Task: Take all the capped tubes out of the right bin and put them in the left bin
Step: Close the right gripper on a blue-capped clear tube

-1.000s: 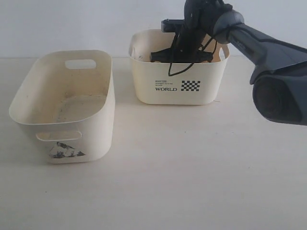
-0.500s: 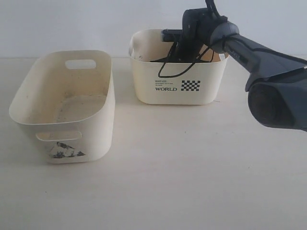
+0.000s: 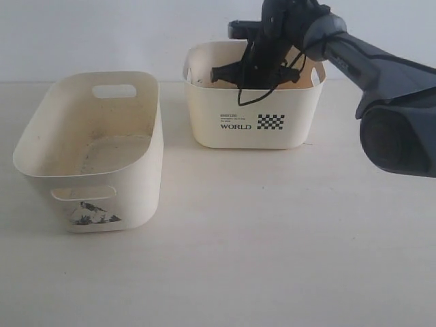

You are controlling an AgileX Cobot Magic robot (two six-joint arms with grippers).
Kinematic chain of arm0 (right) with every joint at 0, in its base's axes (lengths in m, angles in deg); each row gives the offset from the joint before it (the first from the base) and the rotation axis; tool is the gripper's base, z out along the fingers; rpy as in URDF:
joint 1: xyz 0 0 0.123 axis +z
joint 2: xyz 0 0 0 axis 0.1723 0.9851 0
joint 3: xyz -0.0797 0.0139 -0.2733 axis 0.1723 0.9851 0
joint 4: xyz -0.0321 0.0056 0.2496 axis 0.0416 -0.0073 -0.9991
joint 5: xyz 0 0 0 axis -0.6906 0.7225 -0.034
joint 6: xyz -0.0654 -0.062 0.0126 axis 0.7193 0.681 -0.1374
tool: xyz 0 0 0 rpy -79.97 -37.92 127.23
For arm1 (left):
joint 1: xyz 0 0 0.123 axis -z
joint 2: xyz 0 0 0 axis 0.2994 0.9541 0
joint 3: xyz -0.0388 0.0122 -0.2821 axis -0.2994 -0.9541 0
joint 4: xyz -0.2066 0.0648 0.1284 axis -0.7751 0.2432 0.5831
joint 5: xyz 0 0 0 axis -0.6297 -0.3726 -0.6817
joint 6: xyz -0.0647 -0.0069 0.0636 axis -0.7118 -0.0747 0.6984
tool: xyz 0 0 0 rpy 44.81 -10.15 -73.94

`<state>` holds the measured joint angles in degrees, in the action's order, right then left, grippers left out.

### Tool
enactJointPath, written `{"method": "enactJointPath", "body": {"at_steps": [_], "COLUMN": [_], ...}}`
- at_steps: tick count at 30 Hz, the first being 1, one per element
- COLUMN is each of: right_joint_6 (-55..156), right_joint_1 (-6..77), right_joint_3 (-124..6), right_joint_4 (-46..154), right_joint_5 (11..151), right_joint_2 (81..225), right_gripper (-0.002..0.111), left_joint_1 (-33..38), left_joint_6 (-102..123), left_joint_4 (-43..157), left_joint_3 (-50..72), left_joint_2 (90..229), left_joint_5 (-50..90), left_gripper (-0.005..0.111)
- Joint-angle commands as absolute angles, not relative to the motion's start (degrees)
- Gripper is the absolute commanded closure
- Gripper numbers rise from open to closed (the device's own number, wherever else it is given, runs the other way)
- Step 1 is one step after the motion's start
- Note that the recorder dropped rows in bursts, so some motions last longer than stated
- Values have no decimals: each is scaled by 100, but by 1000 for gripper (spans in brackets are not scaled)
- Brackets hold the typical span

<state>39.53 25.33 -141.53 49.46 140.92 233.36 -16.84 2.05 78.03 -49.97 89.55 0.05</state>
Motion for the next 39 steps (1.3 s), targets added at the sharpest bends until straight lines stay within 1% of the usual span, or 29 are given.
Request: {"method": "enactJointPath", "body": {"at_steps": [1, 7, 14, 15, 17, 19, 21, 22, 23, 28, 39], "right_joint_6": [3991, 3991, 4168, 4276, 4459, 4564, 4564, 4554, 4524, 4468, 4468], "right_joint_1": [2524, 2524, 2524, 2524, 2524, 2536, 2546, 2557, 2557, 2567, 2567], "right_joint_3": [-14136, -14136, -14136, -14136, -14136, -14136, -14136, -14136, -14136, -14136, -14136], "right_joint_4": [5021, 5030, 4877, 4715, 4378, 4144, 4156, 4222, 4332, 4714, 4872], "right_joint_5": [13780, 13816, 14561, 14573, 14535, 14442, 14364, 14338, 14327, 14261, 14237], "right_joint_2": [22970, 22823, 23040, 23068, 23153, 23230, 23281, 23303, 23320, 23335, 23666], "right_gripper": [108, 108, 108, 106, 98, 83, 63, 56, 53, 53, 53], "left_joint_1": [-1686, -1686, -1686, -1686, -1686, -1686, -1686, -1686, -1686, -1686, -1686], "left_joint_6": [151, 151, 151, 151, 151, 151, 151, 151, 151, 151, 151], "left_joint_4": [7812, 7812, 7812, 7812, 7812, 7812, 7812, 7812, 7812, 7812, 7812], "left_joint_3": [-4976, -4976, -4976, -4976, -4976, -4976, -4976, -4976, -4976, -4976, -4976], "left_joint_2": [8958, 8958, 8958, 8958, 8958, 8958, 8958, 8958, 8958, 8958, 8958], "left_joint_5": [29, 29, 29, 29, 19, 19, 19, 30, 30, 30, 30], "left_gripper": [102, 102, 102, 102, 102, 102, 102, 102, 102, 102, 102]}}
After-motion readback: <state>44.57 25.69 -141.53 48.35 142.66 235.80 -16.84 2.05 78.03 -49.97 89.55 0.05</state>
